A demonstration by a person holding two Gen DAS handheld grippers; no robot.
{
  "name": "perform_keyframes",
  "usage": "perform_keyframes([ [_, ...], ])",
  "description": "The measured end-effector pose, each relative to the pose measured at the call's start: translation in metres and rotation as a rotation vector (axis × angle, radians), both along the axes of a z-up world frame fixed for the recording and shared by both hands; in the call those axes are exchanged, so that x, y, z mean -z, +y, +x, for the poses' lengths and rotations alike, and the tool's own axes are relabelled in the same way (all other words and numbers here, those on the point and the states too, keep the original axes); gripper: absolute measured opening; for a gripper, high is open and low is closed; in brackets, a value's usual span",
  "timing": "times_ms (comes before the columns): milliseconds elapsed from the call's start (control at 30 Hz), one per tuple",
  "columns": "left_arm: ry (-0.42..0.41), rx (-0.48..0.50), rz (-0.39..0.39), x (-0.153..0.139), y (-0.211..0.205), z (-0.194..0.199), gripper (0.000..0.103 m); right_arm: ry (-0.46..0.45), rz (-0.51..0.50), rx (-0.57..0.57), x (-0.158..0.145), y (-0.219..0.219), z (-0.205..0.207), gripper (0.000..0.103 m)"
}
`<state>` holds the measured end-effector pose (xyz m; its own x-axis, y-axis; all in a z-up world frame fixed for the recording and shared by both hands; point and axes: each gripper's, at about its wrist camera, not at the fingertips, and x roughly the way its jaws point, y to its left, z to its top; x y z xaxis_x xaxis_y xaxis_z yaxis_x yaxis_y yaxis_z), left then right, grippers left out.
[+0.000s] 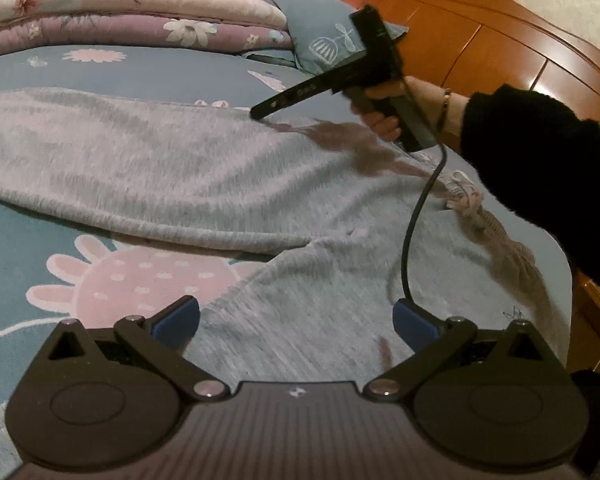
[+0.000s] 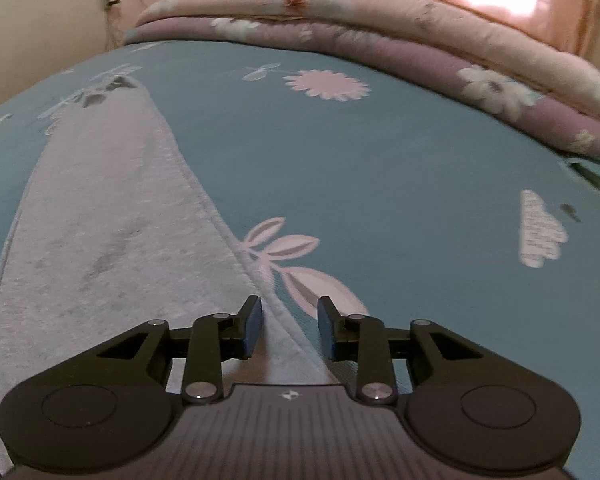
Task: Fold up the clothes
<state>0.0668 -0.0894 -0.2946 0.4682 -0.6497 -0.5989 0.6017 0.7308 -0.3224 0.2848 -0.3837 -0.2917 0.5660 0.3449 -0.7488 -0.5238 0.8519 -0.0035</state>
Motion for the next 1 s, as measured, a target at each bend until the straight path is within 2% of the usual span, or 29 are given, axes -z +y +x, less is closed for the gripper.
perform_keyframes([
  [133,-0.025,0.002,0.031,0.0,-0.006,-0.002,0.102,0.002,-0.007,-0.005,0.009,0.005,0.001,0.033],
  [167,-0.032,0.003,0.035,0.001,-0.007,-0.003,0.102,0.008,-0.004,0.005,0.009,0.006,-0.001,0.021],
  [233,-0.041,0.004,0.04,0.001,-0.007,-0.004,0.102,0.003,-0.029,-0.015,0.008,0.014,-0.009,0.01],
  [333,-0.051,0.006,0.047,0.001,-0.007,-0.005,0.102,-0.047,-0.112,-0.025,0.004,0.028,-0.024,0.006],
  [433,-0.056,0.007,0.052,0.002,-0.007,-0.005,0.102,-0.154,-0.214,0.002,-0.005,0.046,-0.04,0.006],
  [533,-0.059,0.008,0.052,0.002,-0.007,-0.005,0.102,-0.303,-0.326,0.031,-0.017,0.066,-0.059,0.006],
  [667,-0.061,0.008,0.051,0.003,-0.008,-0.005,0.102,-0.457,-0.505,0.031,-0.017,0.09,-0.07,0.005],
  [733,-0.062,0.008,0.051,0.003,-0.008,-0.005,0.102,-0.47,-0.547,0.059,-0.014,0.094,-0.061,0.005],
  [867,-0.065,0.009,0.054,0.004,-0.009,-0.005,0.102,-0.388,-0.569,0.064,0.01,0.091,-0.039,0.006],
  [1000,-0.066,0.01,0.052,0.004,-0.008,-0.006,0.102,-0.3,-0.524,0.082,0.025,0.086,-0.031,0.009],
])
